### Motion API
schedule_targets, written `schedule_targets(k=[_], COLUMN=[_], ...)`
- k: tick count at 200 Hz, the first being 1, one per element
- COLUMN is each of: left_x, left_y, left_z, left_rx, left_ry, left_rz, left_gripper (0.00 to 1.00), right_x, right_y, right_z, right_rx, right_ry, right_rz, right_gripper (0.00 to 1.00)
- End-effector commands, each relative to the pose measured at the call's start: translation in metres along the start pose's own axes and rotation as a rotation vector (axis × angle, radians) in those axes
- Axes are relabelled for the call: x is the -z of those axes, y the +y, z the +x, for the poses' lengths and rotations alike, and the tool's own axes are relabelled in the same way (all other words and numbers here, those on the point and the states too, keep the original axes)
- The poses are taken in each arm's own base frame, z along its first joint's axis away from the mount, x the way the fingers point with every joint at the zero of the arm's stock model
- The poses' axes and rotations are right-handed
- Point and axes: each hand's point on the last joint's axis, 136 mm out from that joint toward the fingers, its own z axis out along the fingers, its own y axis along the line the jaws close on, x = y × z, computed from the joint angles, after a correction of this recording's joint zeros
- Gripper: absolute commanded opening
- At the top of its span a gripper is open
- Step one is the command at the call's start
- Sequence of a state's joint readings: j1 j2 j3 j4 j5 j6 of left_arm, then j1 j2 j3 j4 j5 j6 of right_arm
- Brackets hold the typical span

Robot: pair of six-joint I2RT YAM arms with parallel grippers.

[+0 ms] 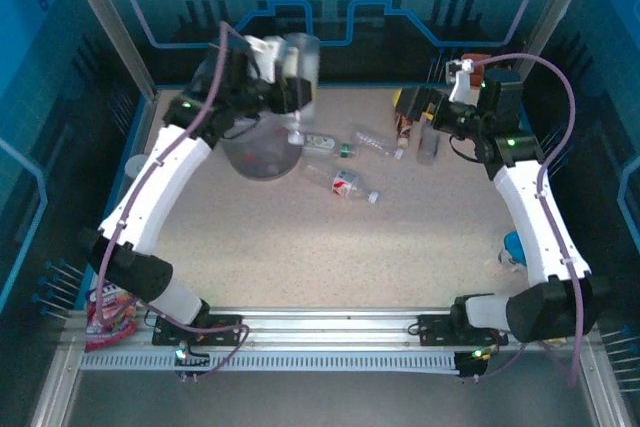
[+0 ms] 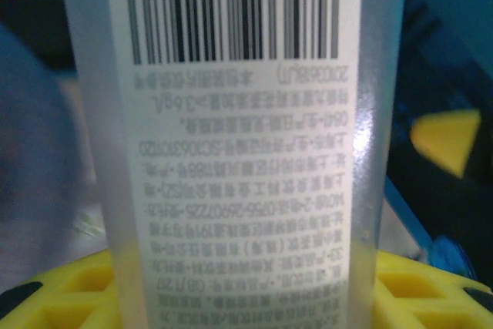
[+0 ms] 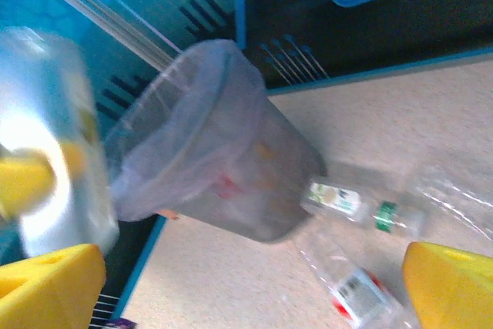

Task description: Put the plastic bottles in the bin

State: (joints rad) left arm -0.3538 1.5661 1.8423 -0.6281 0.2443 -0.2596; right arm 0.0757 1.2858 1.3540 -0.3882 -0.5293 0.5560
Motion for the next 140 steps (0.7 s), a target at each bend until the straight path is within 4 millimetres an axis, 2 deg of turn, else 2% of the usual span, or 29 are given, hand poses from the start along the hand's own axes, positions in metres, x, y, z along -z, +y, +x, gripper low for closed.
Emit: schedule_targets(k=[1,19,30,54,80,104,140], left_x=[0.03,0.042,0.046,0.043,0.022,-0.001,-0.025], left_y=[0.018,0.042,0.063,0.104,0.145,0.173,0.201], left_z=[-0.038,-0.062,-0.074,-0.084,-0.077,-0.063,-0.033], left_rx=[-0.018,0.001,0.01,0.007,-0.003,-0.02,-0.049], left_ry=[-0.093,-0.16,-0.187,-0.173,-0.075,0.015,0.147], left_rz=[-0.091,-0.157,-0.234,-0.364,-0.455,-0.495,-0.506], left_gripper=[0.42,0.36,0.31,0.23,0.15,0.12,0.1], right_x=[0.007,0.011,0.012,0.016,0.022,0.024,0.027], right_y=[-0.038,-0.052,-0.056,-0.061,-0.065,-0.07,-0.075], right_z=[0.047,0.066,0.074,0.087,0.095,0.102,0.11], right_rx=[0.006,-0.007,-0.016,-0.031,-0.024,-0.03,-0.024], right_ry=[0.133,0.164,0.174,0.191,0.205,0.218,0.243], right_rz=[0.151,0.192,0.2,0.211,0.235,0.253,0.272], right_gripper=[1.0,1.0,1.0,1.0,1.0,1.0,1.0])
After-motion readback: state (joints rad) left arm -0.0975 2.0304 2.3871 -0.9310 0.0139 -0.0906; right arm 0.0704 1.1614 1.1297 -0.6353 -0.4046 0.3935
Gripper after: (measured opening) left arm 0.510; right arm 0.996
